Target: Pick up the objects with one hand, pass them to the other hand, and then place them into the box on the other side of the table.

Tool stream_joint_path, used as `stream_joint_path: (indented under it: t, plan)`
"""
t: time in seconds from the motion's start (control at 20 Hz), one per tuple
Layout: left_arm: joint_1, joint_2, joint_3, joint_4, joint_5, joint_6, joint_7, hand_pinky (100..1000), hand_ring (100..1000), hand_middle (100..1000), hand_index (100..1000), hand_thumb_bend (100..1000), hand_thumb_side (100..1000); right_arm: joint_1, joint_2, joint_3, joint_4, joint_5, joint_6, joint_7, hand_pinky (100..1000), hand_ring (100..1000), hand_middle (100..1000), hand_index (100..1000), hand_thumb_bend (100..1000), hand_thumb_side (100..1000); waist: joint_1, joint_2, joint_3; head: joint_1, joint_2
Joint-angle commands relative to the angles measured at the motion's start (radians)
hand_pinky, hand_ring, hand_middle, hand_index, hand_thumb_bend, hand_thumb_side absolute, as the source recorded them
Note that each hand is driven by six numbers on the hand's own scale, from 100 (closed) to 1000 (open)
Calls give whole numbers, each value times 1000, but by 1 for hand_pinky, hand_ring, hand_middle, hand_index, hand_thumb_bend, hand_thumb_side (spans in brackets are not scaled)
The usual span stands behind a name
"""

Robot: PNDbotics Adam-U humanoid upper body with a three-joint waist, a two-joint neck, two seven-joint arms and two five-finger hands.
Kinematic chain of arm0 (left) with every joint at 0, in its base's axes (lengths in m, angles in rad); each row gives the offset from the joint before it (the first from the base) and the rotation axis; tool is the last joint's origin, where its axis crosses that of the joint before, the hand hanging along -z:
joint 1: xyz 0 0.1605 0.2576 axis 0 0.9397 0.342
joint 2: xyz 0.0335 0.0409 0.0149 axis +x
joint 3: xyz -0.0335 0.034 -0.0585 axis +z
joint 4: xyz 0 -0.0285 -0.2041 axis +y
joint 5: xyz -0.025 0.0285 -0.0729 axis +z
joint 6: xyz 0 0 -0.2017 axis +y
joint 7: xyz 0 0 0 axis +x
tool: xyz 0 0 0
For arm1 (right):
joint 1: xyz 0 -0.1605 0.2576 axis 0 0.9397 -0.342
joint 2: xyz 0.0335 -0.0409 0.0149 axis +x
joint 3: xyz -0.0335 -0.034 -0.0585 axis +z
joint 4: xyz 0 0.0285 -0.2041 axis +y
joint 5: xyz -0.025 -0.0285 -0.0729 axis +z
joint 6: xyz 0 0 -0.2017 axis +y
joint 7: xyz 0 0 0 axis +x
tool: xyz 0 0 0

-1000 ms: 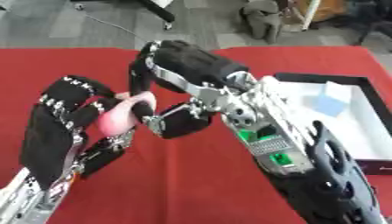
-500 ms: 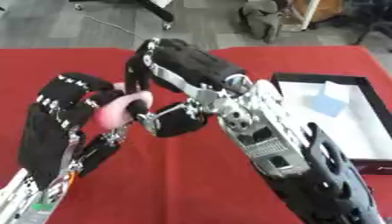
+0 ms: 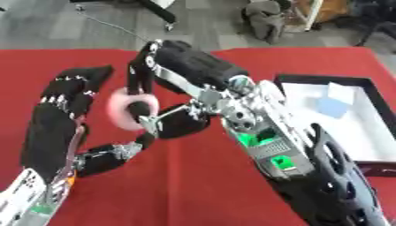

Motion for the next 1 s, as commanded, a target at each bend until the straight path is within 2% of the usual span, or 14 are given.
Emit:
stream_joint_path:
  t: [0.05,0.5,0.85,1.0]
  plan:
    - [-5,7,20,-19,47,64,0,813,758,723,927,813,473,-20,-18,-23,-21,0,10,-12,705,644,420,447,100,100,5,-17,0,-2,-11]
    - [47,62,74,3,143,137,8,793,743,707,914,746,529,6,-65,-108,-36,-3,63,-86,708,658,419,454,100,100,7,-17,-3,-17,-12]
    - [79,96,124,-9,216,149,84,758,716,682,840,555,568,109,-176,-252,-20,-3,171,-200,706,672,418,460,100,100,9,-17,-11,-39,-9]
    - [88,108,144,-17,237,150,111,745,700,665,827,532,566,159,-229,-313,6,0,222,-250,706,673,418,461,100,100,11,-16,-16,-44,-3]
